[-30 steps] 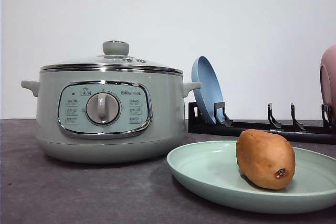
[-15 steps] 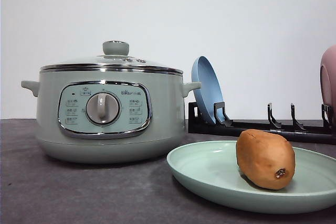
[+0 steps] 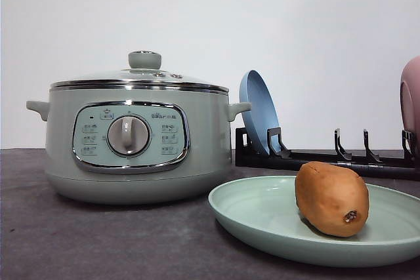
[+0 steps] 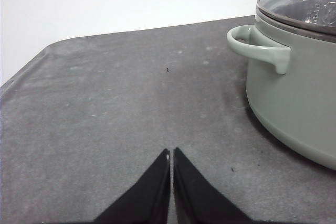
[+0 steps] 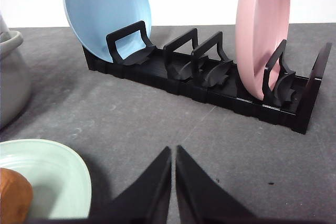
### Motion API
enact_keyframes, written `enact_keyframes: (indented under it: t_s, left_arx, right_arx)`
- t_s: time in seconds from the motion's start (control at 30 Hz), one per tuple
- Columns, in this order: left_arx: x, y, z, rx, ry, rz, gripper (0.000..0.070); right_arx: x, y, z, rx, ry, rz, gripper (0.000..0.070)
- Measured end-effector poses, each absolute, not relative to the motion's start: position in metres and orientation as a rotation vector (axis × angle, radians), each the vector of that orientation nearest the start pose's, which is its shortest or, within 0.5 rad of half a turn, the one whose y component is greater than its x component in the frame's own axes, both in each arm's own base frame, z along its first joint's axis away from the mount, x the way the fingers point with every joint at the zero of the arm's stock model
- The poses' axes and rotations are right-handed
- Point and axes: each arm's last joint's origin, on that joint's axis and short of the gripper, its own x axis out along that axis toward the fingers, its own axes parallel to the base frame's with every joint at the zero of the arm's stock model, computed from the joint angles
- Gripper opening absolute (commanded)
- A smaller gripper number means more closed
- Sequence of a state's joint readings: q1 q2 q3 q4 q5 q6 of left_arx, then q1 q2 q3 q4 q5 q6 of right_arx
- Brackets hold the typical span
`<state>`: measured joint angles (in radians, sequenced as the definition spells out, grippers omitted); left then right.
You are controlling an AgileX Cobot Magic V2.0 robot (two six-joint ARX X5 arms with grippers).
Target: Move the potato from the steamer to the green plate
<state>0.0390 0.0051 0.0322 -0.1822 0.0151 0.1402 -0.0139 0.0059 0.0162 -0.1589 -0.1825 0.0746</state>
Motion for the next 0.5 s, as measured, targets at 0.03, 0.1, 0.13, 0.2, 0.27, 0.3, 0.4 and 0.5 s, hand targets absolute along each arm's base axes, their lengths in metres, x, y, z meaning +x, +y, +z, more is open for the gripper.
enact_keyframes:
  t_s: [0.03,0.1,0.13,0.2,0.27,0.3,0.4,0.5]
  left_arx:
    - [0.0948,0.0032,0.1565,0.136,0.156,0.013,0.0001]
    - [0.0948,0.0032,0.1565,0.136,0.156,0.013,0.0001]
    - [0.0948,0.0033,0.1565,0.136,0.156,0.013,0.0001]
    - [0.0948,0.0032,0.1565,0.136,0.156,0.013,0.0001]
    - [0.0948,0.0032,0.1565,0.136,0.156,0.013,0.0001]
    - [0.0948,0.0032,0.1566,0.136,0.156,0.013,0.0001]
    - [0.0948,0.0033,0.1566,0.136,0.156,0.013,0.0001]
    - [0.0948,0.0032,0.1566,0.136,0.156,0.013,0.0001]
  right_arx:
    - [0.0956,0.0039,0.1533,0.089,0.154,0.163,0.0001]
    - [0.0956,0.0039,0.1533,0.089,0.154,0.163,0.0001]
    - [0.0956,0.0039,0.1533,0.089,0.154,0.163,0.0001]
    - [0.0956,0.0039,0.1533,0.089,0.154,0.163,0.0001]
    - [0.0956,0.0039,0.1533,0.089,0.154,0.163,0.0001]
    - [0.0956,0.0039,0.1533,0.089,0.154,0.163,0.0001]
    - [0.0956,0.0039,0.1533,0.089,0.154,0.163,0.0001]
    - [0.0956,0.0039,0.1533,0.089,0.154,0.163,0.0001]
